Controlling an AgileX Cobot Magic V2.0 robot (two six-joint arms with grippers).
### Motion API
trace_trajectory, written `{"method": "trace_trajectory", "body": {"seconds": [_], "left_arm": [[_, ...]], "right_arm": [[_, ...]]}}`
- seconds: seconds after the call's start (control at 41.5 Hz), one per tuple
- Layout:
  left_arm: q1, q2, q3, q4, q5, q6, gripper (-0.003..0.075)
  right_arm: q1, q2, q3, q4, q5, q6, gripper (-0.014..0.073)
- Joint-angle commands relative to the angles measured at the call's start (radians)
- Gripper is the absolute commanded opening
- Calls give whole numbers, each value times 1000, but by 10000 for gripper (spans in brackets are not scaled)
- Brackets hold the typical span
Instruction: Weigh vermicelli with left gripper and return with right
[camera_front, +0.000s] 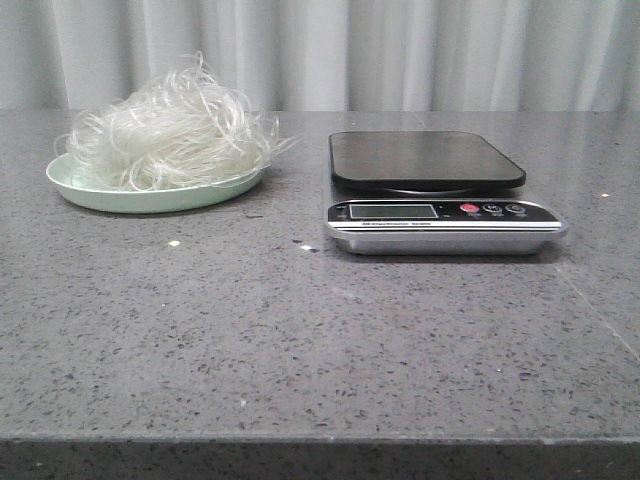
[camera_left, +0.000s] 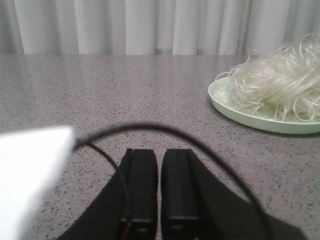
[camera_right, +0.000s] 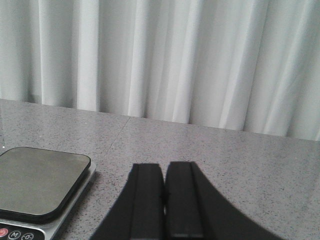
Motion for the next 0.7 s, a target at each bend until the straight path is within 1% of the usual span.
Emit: {"method": "trace_trajectory", "body": {"seconds": [0.0,0.145,0.193,0.241,0.265,0.289,0.361,0.41,0.675], "left_arm": [[-6,-20,9,-3,-73,-11,144],[-6,-20,9,-3,-73,-11,144],[-6,-20,9,-3,-73,-11,144],[-6,-20,9,-3,-73,-11,144],[-6,-20,9,-3,-73,-11,144],[-6,-20,9,-3,-73,-11,144],[-6,-20,9,-3,-73,-11,144],[-6,-20,9,-3,-73,-11,144],[-6,-20,9,-3,-73,-11,144]], "right_arm": [[-6,9,-29,0,-30,2,151],[-11,9,-29,-35,78,18,151],[-17,9,-29,-62,110,48,151],[-27,9,-29,-100,132,106,151],[-35,9,-29,-139,142,135,151],[-42,9,-27,-162,144,187,151],[-62,1,-16,-233,132,275,151],[-74,-10,-2,-259,115,309,151],[-89,-158,142,-263,62,315,151]]}}
